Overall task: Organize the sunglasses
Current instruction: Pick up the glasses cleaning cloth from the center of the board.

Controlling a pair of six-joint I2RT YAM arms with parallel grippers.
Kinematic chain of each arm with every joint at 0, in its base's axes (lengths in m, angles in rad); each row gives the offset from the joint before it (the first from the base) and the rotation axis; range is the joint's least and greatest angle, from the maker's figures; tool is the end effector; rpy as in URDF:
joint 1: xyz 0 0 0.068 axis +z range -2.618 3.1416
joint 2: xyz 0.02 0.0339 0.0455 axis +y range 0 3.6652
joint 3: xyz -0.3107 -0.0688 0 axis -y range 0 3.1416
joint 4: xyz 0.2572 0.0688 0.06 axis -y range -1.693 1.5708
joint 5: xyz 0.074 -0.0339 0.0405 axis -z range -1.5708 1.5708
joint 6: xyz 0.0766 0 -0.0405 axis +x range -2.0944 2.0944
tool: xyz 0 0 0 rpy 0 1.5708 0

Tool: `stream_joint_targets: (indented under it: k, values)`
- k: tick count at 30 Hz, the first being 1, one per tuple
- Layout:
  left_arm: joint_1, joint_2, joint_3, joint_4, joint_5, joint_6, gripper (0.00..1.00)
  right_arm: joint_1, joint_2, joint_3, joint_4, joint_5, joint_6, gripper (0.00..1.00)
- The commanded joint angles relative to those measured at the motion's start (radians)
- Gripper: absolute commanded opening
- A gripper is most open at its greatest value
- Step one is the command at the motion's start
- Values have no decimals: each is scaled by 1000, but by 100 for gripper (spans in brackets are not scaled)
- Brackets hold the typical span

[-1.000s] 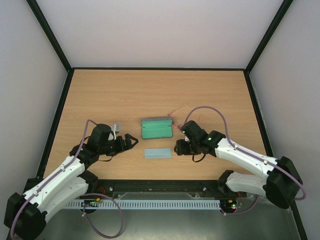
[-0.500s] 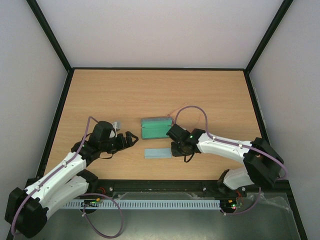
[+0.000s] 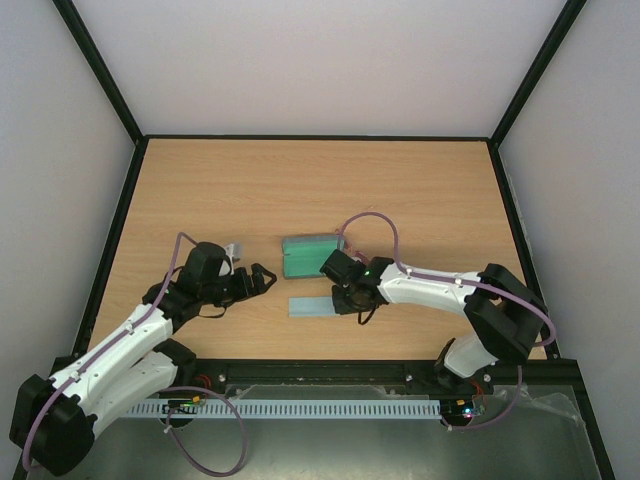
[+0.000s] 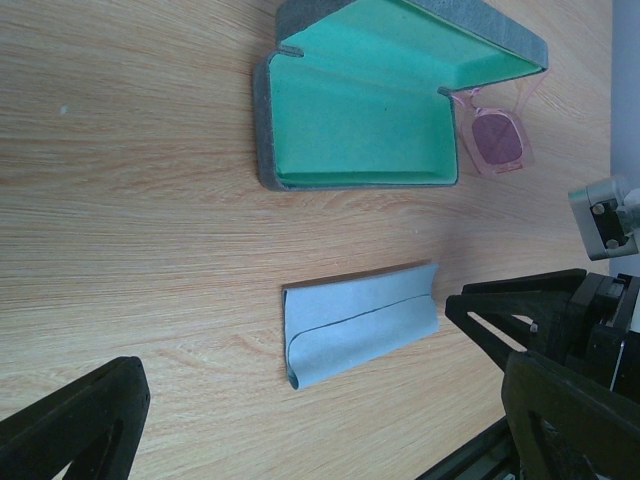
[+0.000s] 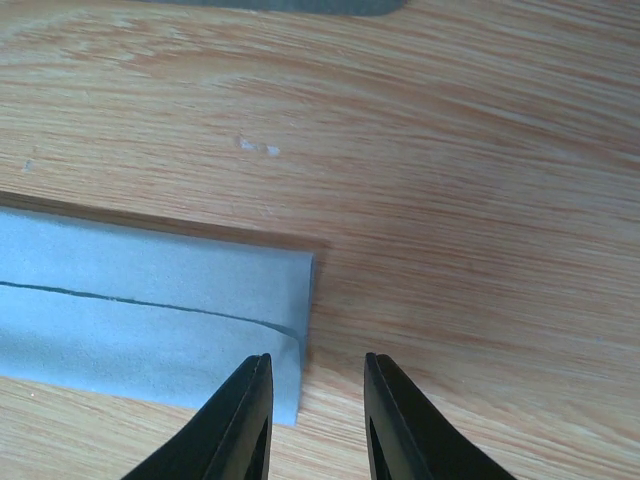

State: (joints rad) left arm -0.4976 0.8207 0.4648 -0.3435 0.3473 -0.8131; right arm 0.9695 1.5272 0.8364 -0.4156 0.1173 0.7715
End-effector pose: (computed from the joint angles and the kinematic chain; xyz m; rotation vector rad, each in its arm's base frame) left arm 0.1474 -0.1097 0.2134 -0.1874 2.4524 -1.0364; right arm 0.1828 0.2507 0.1721 -0.2319 2.7183 0.3900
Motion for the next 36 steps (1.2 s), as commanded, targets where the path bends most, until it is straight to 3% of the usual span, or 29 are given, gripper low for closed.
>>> stream_joint_targets:
  k: [1, 7, 25, 36]
  values:
    - [13, -11, -2, -20, -1, 20, 99, 16, 35, 30, -23, 21, 17, 27]
    - [26, -17, -10, -22, 6, 30, 99, 27, 64, 33, -24, 28, 25, 23]
    - [44, -24, -12, -25, 25, 43, 99, 44, 118, 55, -33, 62, 48, 21]
    - [47, -30, -10, -26, 33, 45, 99, 57, 149, 35, -24, 68, 71, 11]
